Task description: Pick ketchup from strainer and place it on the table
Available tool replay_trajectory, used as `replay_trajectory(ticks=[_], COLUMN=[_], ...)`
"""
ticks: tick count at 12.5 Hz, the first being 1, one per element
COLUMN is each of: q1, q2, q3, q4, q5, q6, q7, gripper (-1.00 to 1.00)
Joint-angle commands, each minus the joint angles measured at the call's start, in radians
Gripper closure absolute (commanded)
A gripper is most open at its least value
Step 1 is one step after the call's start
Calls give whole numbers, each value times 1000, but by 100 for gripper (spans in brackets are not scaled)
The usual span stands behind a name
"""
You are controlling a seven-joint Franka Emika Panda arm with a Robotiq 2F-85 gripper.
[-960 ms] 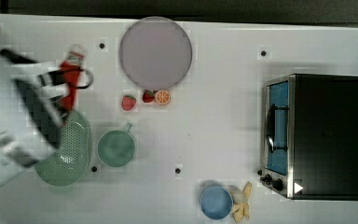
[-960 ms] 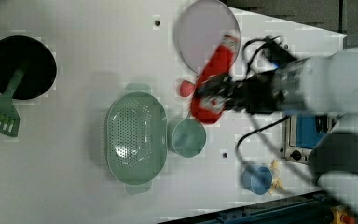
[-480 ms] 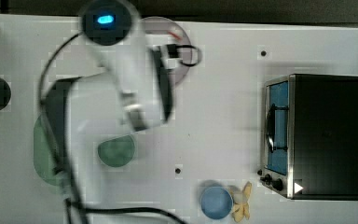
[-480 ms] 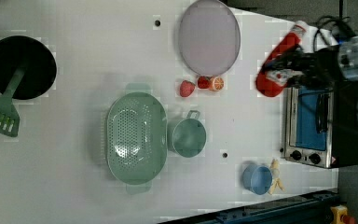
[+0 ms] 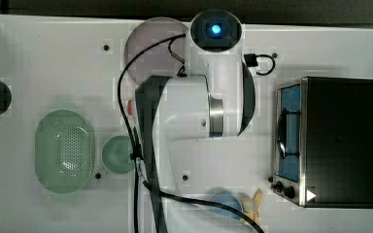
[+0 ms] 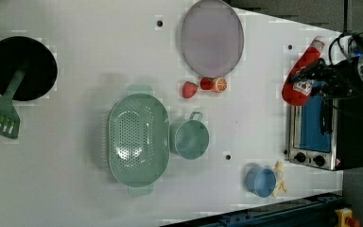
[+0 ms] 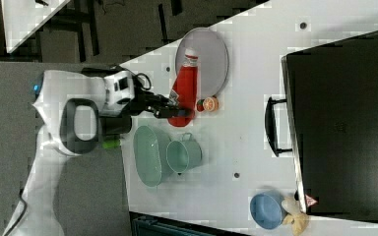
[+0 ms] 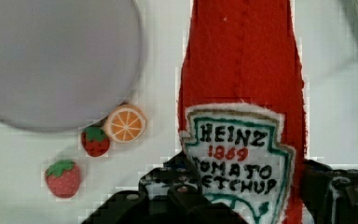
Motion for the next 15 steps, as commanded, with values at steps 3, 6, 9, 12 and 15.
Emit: replay_trajectory(ticks=[3,6,9,12,15], q1=[34,34,34,32,33], q2=[-27,-9,34,16,-87], q3=[-21,-34,-42,-43,-39], q4=[-235,-350,-407,-374,-275], q5=[10,-27,-101,-112,-110], q6=[241,365,421,431,390], q7=[-75,-74,-67,-67,-67], gripper=[-18,-18,-65,-100,-100])
